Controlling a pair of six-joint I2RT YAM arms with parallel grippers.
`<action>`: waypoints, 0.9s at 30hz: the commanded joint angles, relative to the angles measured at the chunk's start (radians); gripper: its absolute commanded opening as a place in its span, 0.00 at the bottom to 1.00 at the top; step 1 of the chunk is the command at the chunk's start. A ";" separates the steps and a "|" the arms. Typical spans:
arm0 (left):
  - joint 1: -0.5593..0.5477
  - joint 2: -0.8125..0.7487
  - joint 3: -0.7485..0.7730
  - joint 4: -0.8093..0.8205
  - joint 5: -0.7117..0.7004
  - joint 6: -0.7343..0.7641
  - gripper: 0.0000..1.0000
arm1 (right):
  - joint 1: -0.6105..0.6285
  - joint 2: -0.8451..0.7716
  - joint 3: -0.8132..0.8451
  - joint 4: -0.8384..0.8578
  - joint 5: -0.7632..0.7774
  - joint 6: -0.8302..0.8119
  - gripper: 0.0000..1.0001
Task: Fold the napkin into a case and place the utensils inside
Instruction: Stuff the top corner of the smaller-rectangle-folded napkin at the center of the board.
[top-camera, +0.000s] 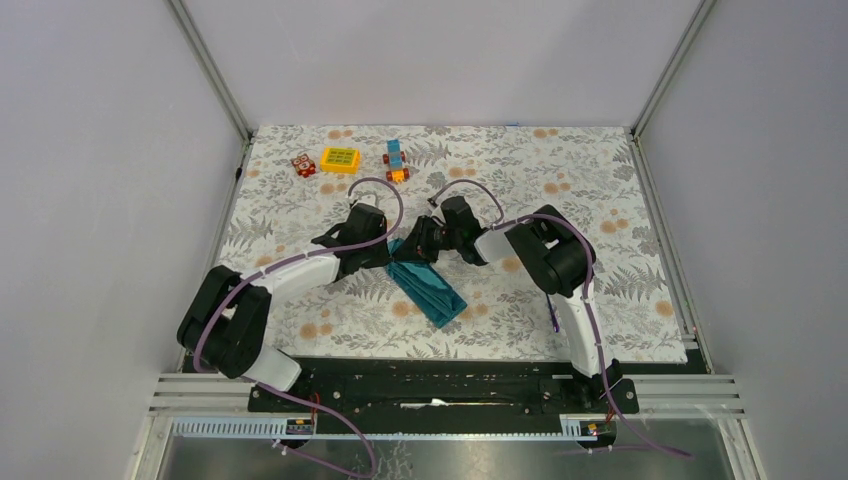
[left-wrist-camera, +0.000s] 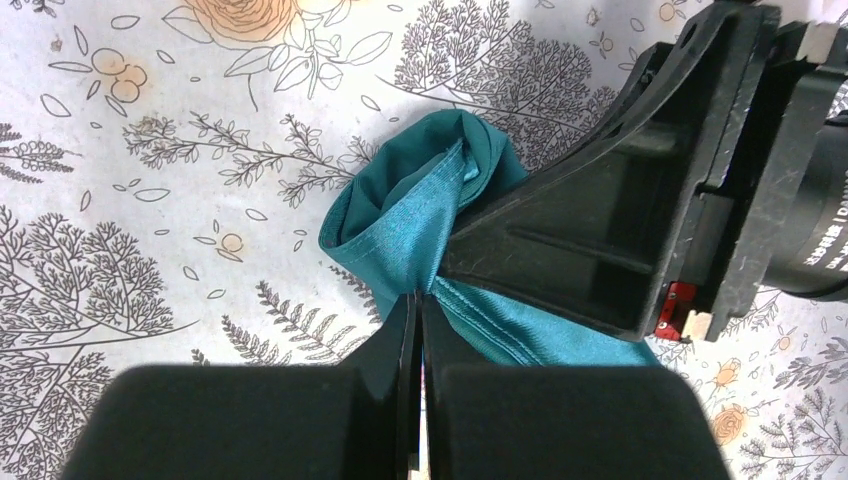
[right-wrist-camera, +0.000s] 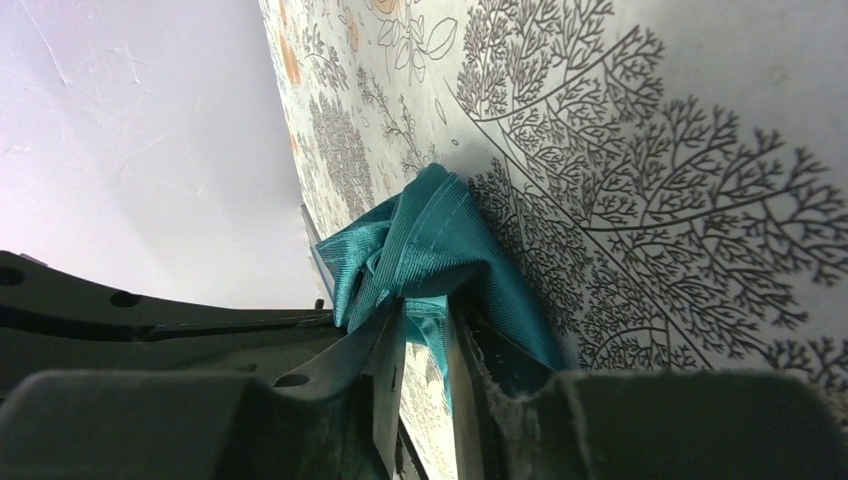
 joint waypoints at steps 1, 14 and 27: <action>0.004 -0.044 -0.017 0.054 0.037 -0.011 0.00 | -0.004 -0.018 0.023 -0.010 0.005 -0.014 0.30; 0.005 -0.023 -0.007 0.046 0.037 -0.015 0.00 | 0.007 -0.050 -0.013 0.070 -0.051 0.039 0.00; 0.005 -0.020 0.008 0.017 0.007 -0.003 0.00 | 0.017 -0.102 -0.042 0.088 -0.037 0.045 0.00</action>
